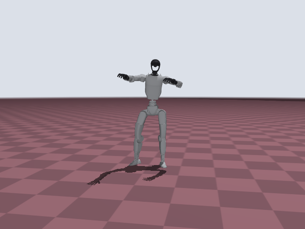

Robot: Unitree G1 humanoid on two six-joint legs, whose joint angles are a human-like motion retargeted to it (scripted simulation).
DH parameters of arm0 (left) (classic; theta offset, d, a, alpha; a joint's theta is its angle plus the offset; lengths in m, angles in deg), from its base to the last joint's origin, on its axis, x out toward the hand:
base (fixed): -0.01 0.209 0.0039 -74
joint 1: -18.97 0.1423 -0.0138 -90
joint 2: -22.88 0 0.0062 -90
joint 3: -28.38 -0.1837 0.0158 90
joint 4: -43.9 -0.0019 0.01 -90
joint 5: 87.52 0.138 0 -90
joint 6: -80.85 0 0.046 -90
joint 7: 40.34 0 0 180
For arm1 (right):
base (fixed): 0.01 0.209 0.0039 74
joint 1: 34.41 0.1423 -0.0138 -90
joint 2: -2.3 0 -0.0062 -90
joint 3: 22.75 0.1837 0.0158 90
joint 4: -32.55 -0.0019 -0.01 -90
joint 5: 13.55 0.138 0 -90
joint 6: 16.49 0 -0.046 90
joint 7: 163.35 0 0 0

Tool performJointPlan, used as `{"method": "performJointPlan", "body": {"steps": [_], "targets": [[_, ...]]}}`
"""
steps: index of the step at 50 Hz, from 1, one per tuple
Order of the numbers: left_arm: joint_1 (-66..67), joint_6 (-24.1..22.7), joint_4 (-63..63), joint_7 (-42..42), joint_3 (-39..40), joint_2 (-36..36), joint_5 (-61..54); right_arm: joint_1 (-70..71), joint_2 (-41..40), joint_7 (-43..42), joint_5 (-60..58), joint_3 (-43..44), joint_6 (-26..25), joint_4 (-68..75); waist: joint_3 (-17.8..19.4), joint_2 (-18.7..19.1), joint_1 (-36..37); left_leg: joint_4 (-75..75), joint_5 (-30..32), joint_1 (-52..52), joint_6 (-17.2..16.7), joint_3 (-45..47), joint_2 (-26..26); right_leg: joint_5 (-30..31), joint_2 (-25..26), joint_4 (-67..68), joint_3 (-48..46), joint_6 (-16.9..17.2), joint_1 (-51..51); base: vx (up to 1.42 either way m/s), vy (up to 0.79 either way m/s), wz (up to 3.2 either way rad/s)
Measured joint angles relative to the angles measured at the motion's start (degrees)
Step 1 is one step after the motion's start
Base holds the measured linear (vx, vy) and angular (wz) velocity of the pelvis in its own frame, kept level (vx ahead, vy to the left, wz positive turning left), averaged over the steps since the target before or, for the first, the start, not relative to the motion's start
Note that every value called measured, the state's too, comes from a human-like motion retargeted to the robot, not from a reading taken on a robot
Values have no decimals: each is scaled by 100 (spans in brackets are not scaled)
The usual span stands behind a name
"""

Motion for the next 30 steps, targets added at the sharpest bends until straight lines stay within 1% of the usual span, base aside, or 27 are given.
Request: {"method": "performJointPlan", "body": {"steps": [3,5,8,12,16,20,22,26,28,30], "targets": [[347,15,105,124,265,-97,243,-240,192,274,166,497,-43,933,4,-74,51,-106,40,22,-24,-120,-57,-4,-45,11,-125,0,62,2,8,37],[456,30,151,149,368,-215,333,-296,182,357,274,746,-77,1289,10,-115,73,-172,63,43,-35,-162,-84,0,-61,4,-165,-10,87,1,7,18],[500,4,243,31,406,-459,496,-241,-71,251,368,884,-122,1251,27,-163,117,-228,71,79,-31,-142,-109,16,-66,-22,-130,-27,88,-1,6,-7],[610,-38,362,-121,415,-875,639,70,-773,27,113,736,-129,514,65,-203,226,-191,10,110,16,19,-119,51,-60,-66,74,-33,22,-2,4,-39],[883,-3,272,-143,559,-1355,590,644,-1772,-164,-454,453,-55,-468,120,-199,357,-39,-108,105,80,268,-108,91,-46,-101,380,-15,-100,-2,3,-58],[1170,115,-34,-193,807,-1799,535,1201,-2787,-420,-473,286,46,-1515,176,-168,426,126,-219,81,128,495,-90,123,-37,-108,666,-6,-229,-2,2,-52],[1265,159,-178,-241,893,-1925,513,1445,-3114,-549,-502,131,123,-1946,176,-161,431,168,-248,73,140,577,-86,139,-33,-112,767,-3,-281,-2,2,-38],[1325,151,-373,-390,1069,-1907,434,1923,-3389,-927,-758,-267,208,-2399,179,-143,346,169,-256,60,140,689,-81,158,-19,-97,897,0,-388,-2,1,-25],[1306,197,-444,-444,1126,-1851,418,2096,-3166,-805,-527,-572,227,-2652,173,-123,292,126,-238,63,111,727,-72,160,2,-82,935,0,-438,0,0,0],[1258,147,-469,-498,1168,-1712,544,2024,-2971,-880,-785,-551,197,-2476,189,-111,250,72,-218,82,119,745,-79,163,9,-77,954,0,-460,0,0,0]]}}
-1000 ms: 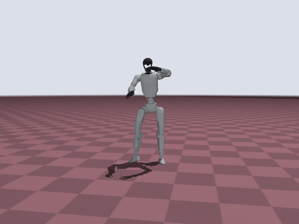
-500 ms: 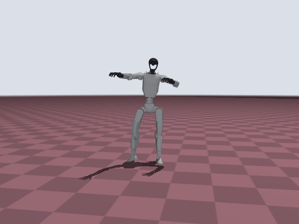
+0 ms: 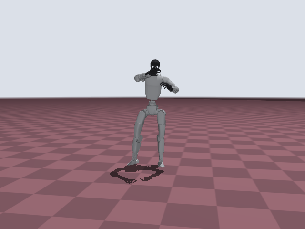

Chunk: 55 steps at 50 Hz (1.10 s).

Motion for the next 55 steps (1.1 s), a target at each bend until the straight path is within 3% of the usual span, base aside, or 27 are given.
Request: {"method": "performJointPlan", "body": {"steps": [2,11,18,26,34,37,42,47,55], "targets": [[-33,42,-29,-15,-22,72,54,-96,502,326,293,-228,-17,5,-31,11,-33,-52,24,11,-35,8,9,3,23,-4,-5,0,-12,0,0,0],[-164,11,-218,40,-30,529,747,-1512,2460,877,553,538,-16,1887,-38,32,-153,-217,132,-1,-99,-54,35,14,81,-36,-118,0,-34,0,0,0],[-455,77,-548,123,-202,912,1090,-1956,3227,982,1047,1224,-102,3048,-51,24,-383,-263,215,-76,-176,-65,106,54,170,-92,-179,0,-92,0,0,0],[-1620,193,-1072,109,-779,917,1323,-1460,2771,687,790,833,9,1751,-46,85,-630,-189,208,-73,-171,99,200,116,285,-162,-27,0,-150,-2,-2,-15],[-2978,198,-1426,-55,-1559,575,1154,-987,730,310,19,334,120,380,148,237,-563,5,102,-30,-33,335,202,176,287,-194,272,0,-195,-3,-1,-29],[-3222,216,-1373,-102,-1738,426,1134,-1061,-75,461,354,326,196,71,241,335,-466,86,59,-30,-16,399,195,196,273,-207,360,0,-203,-2,1,-13],[-3252,116,-1029,-114,-1797,375,943,-1074,-703,685,224,103,224,180,343,466,-312,150,41,-90,-5,424,150,250,223,-260,403,0,-232,0,0,0],[-2922,-26,-526,21,-1632,629,732,-1133,-135,729,-89,-18,149,575,364,511,-279,58,105,-155,-60,343,87,300,178,-319,300,0,-243,-1,3,13],[-2293,-153,149,187,-1293,1175,674,-1822,2136,992,338,355,12,1738,333,509,-348,-383,348,-191,-258,53,-16,325,142,-344,-74,0,-230,-1,5,36]]}}
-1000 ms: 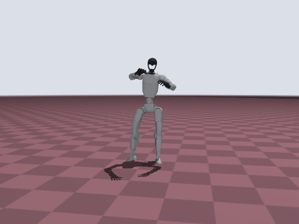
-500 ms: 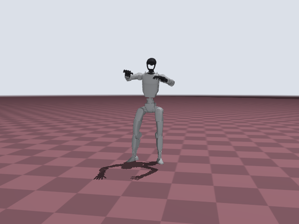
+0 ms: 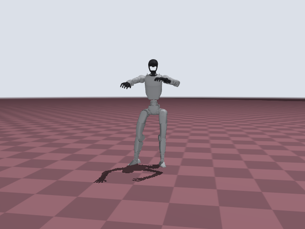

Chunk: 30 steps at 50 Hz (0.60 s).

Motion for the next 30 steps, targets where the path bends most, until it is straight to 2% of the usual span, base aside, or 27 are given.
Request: {"method": "performJointPlan", "body": {"steps": [7,13,19,27,30], "targets": [[286,-54,118,-6,194,231,47,-608,1196,-35,768,954,-144,1745,-9,-47,-75,-199,160,-151,-101,-259,-116,57,-79,-12,-306,0,-36,-3,7,36],[521,-41,-68,25,321,223,25,-563,1249,-313,804,1149,-128,1658,-31,-147,-47,-199,151,-168,-102,-214,-144,121,-73,-88,-266,0,-53,-1,4,-6],[582,42,-476,97,330,9,134,69,354,-700,222,721,-92,109,-5,-195,61,-78,4,0,-94,76,-54,138,24,-152,50,0,-19,3,0,-48],[513,129,-993,-28,296,-256,112,1317,-1663,-1173,-667,-91,30,-1612,113,-175,179,276,-243,61,13,379,-20,180,21,-155,429,0,-38,1,2,-36],[568,191,-1040,-39,308,-315,112,1594,-2224,-1074,-379,-264,179,-2087,131,-133,219,372,-301,64,20,414,-6,189,15,-144,481,0,-27,0,0,0]]}}
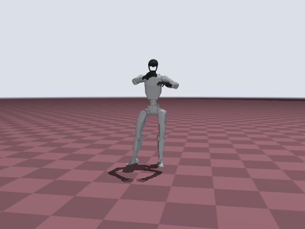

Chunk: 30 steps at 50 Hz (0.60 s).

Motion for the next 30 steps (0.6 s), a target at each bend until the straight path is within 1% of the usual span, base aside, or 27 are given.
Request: {"method": "performJointPlan", "body": {"steps": [3,7,10,12,15,20,25,30], "targets": [[47,1,32,39,-25,-25,-54,171,-210,122,115,-129,0,-204,-18,18,41,64,-35,-17,15,-12,1,15,-17,5,-4,0,13,0,0,0],[85,-33,95,57,-38,38,-62,92,-82,34,101,-69,-96,22,-52,-12,50,85,-51,-30,40,-69,-4,26,-39,35,-53,0,28,0,0,0],[75,-100,118,91,-42,115,-119,-91,326,54,-194,3,-212,551,-81,-72,24,33,-29,-35,71,-131,-32,26,-70,87,-106,0,11,0,0,0],[66,-95,91,105,-28,93,-79,-379,778,311,178,167,-176,729,-101,-91,11,-28,-2,-31,56,-168,-36,15,-72,140,-141,0,-12,0,0,0],[14,-100,63,52,-11,121,141,-858,1493,547,377,498,-196,1218,-100,-128,-14,-165,63,-15,18,-213,-52,-4,-70,213,-186,0,-62,0,0,0],[-92,-88,26,29,2,182,300,-1494,2421,789,964,1145,-379,2560,-80,-169,-72,-446,220,4,-83,-265,-117,-3,-82,234,-250,0,-140,0,0,0],[-119,-117,53,14,44,327,367,-1647,2864,1040,1535,1663,-448,3708,-91,-192,-145,-571,342,-113,-119,-276,-228,90,-113,103,-282,0,-238,-5,4,1],[-53,-139,57,-42,123,409,384,-1551,2761,913,1477,1587,-444,3646,-114,-166,-152,-570,360,-144,-121,-193,-247,154,-84,-11,-214,0,-271,-2,0,-10]]}}
